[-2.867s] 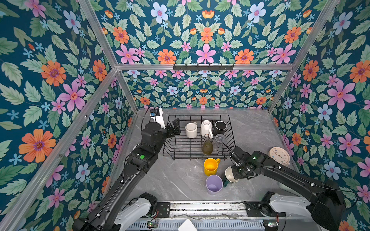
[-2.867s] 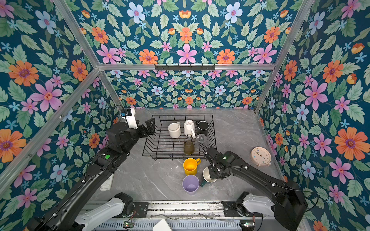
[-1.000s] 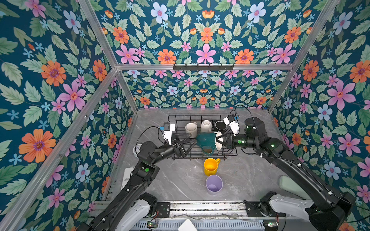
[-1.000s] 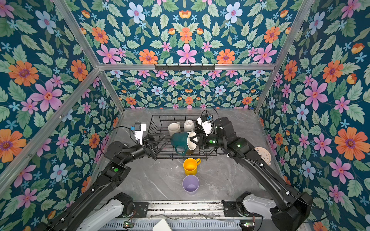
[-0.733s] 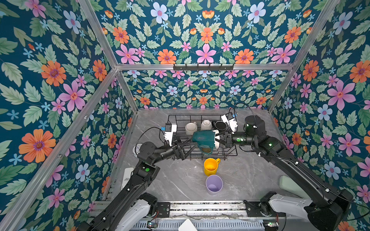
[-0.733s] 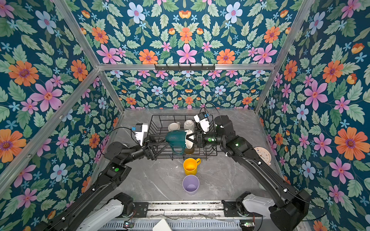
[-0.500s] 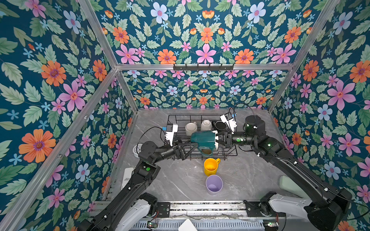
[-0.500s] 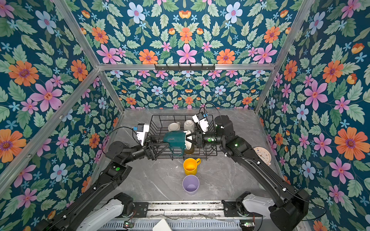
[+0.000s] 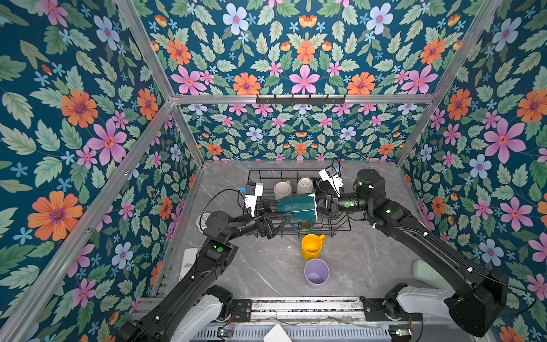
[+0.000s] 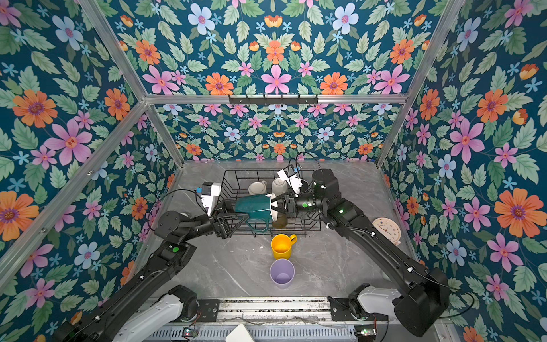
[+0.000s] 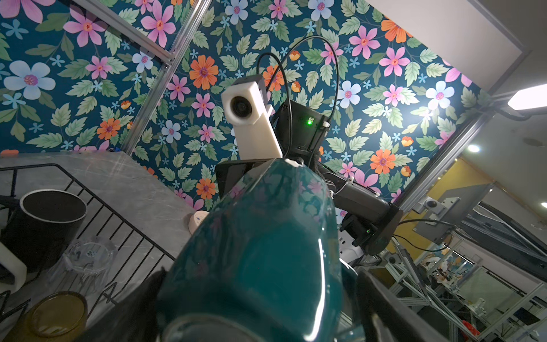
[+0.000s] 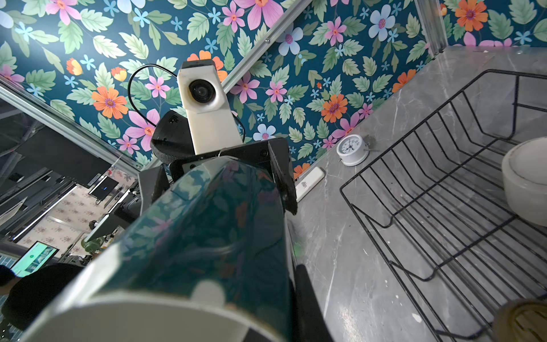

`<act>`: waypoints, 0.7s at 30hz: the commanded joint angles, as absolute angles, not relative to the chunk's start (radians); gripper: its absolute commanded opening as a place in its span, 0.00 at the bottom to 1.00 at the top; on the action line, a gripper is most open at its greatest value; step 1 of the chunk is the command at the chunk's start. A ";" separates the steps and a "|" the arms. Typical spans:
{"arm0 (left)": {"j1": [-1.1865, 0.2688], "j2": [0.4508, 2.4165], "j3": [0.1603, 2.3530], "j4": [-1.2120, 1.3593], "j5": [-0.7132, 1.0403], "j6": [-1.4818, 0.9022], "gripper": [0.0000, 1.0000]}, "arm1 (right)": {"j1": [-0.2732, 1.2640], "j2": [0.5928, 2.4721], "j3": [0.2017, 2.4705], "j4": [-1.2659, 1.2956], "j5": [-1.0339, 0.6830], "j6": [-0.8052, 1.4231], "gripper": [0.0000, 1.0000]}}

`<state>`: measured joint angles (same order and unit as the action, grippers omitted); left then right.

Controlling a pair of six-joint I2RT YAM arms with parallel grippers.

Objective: Load the cups into the dish rack
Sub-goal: 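Close the left gripper on the green mug's base while the right holds its rim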

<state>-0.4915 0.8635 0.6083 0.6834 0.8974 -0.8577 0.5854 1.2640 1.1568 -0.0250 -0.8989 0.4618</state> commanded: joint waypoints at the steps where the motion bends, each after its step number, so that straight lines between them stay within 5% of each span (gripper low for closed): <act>1: -0.491 0.868 0.609 0.739 0.924 -0.869 0.99 | 0.600 1.279 1.174 0.064 -0.936 0.458 0.00; 21: -0.493 0.856 0.588 0.833 0.980 -0.919 0.96 | 0.664 1.396 1.253 0.063 -0.955 0.418 0.00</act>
